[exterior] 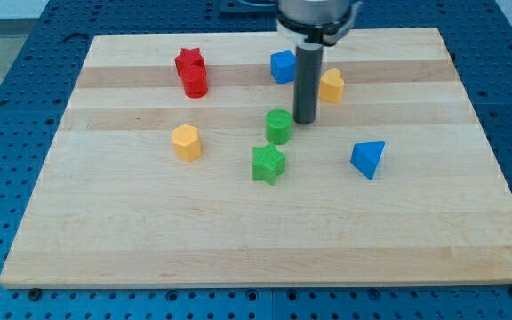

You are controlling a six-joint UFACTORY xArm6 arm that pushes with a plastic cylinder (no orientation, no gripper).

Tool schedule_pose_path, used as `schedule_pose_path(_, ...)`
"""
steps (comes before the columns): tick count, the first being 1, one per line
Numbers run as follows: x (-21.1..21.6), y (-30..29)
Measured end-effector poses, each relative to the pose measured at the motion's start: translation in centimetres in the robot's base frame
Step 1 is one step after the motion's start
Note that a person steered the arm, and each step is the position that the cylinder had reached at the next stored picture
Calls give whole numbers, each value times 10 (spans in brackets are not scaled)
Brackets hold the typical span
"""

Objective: Move the green circle slightly up

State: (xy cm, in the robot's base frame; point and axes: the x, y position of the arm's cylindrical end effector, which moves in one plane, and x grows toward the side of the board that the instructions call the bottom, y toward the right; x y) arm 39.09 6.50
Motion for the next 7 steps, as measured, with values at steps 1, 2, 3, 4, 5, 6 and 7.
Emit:
schedule_pose_path(1,5,32)
schedule_pose_path(2,35,28)
schedule_pose_path(3,43,26)
schedule_pose_path(4,43,0)
schedule_pose_path(5,43,-2)
schedule_pose_path(6,43,-3)
schedule_pose_path(7,43,-25)
